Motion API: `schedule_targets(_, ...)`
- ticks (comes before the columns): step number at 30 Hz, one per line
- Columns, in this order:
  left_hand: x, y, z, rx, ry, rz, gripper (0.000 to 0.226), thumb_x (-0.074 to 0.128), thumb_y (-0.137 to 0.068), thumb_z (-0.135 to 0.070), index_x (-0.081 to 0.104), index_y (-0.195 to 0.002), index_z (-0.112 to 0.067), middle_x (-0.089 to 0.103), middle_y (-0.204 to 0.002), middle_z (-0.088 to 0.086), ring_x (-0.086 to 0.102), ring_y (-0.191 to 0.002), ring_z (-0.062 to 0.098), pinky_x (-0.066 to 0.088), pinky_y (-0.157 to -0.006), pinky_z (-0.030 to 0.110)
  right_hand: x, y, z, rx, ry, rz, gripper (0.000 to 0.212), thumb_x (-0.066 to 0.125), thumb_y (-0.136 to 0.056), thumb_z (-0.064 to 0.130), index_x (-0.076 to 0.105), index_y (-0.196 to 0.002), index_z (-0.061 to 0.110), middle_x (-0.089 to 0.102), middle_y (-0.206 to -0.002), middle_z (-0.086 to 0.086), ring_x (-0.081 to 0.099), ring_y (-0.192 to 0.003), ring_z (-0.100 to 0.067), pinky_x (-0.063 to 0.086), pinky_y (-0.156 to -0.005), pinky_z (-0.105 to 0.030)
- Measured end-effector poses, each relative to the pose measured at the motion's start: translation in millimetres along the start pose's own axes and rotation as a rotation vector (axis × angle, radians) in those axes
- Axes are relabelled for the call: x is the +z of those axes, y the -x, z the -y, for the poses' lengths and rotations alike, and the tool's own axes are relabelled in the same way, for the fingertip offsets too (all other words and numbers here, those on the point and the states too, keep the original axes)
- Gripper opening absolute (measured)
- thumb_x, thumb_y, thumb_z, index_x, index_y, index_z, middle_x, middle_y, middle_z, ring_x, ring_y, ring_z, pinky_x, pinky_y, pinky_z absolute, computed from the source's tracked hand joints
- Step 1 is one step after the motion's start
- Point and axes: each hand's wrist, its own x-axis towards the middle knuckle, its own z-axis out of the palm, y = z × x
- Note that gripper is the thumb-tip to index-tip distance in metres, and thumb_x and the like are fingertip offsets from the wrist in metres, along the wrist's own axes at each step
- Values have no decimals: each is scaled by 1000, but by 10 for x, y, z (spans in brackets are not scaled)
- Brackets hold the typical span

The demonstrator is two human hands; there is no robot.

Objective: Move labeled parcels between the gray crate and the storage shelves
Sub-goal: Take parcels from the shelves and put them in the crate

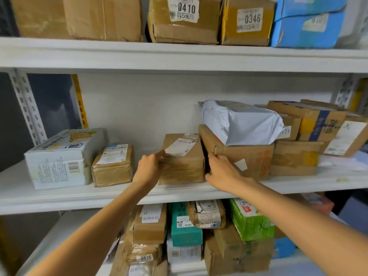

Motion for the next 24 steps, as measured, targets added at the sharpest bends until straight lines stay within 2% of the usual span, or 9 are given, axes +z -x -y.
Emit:
schedule_targets(3,-137,123,54,14,15,-26,26,67,-85,-1,69,-108,-13,73,-95,3,67,-84,13,49,-78,24,10,11,74,16,-132,-44,36,52,-99,22,41,-127,2,49,-122,-14,55,-99,-23,38,-67,-18)
schedule_targets(5,-202,178,47,-1,25,-21,27,69,-84,-2,70,-107,-14,69,-84,0,65,-77,12,46,-73,23,10,20,140,31,-231,-49,36,48,-100,36,47,-115,3,54,-105,-9,53,-76,-14,33,-49,-14)
schedule_targets(7,-231,208,28,-23,26,-12,27,71,-83,-5,70,-108,-15,67,-81,1,64,-75,15,50,-73,27,24,19,215,77,-340,-41,38,41,-101,44,49,-95,7,54,-84,-1,49,-63,-9,30,-43,-15)
schedule_targets(10,-228,236,57,-45,51,-8,27,72,-84,-11,70,-111,-16,69,-85,4,66,-78,19,55,-77,35,32,19,323,127,-351,-54,48,32,-101,51,48,-86,9,49,-74,1,45,-61,-9,27,-46,-20)
schedule_targets(13,-222,269,64,-57,88,-21,27,67,-85,-40,71,-107,-23,69,-84,0,65,-77,16,56,-73,35,51,-46,353,180,-403,-92,47,33,-101,51,50,-90,8,47,-70,2,43,-58,-8,27,-46,-22)
schedule_targets(16,-242,292,46,-76,118,-40,46,56,-78,-63,73,-93,-24,69,-79,-2,65,-73,13,56,-67,32,140,-156,321,223,-615,-105,32,48,-98,43,46,-91,12,52,-79,1,48,-66,-9,31,-52,-22)
schedule_targets(19,-233,297,36,-76,143,-86,41,62,-78,-59,72,-81,-19,71,-75,-4,66,-67,11,55,-61,32,172,-217,273,267,-830,-103,34,63,-93,28,36,-76,20,46,-77,2,43,-67,-9,33,-57,-23)
schedule_targets(22,-222,320,57,-233,284,-113,45,77,-68,-53,61,-90,-17,69,-86,-4,67,-80,14,58,-70,36,102,-203,263,312,-931,-56,31,74,-85,22,48,-100,13,56,-96,-6,57,-88,-20,50,-78,-37)
schedule_targets(24,-268,313,59,-388,475,-55,79,83,-56,-54,51,-116,-12,66,-99,6,66,-92,22,57,-81,43,52,-200,282,344,-969,-23,62,77,-81,16,42,-132,7,55,-118,-11,56,-108,-27,51,-93,-46)
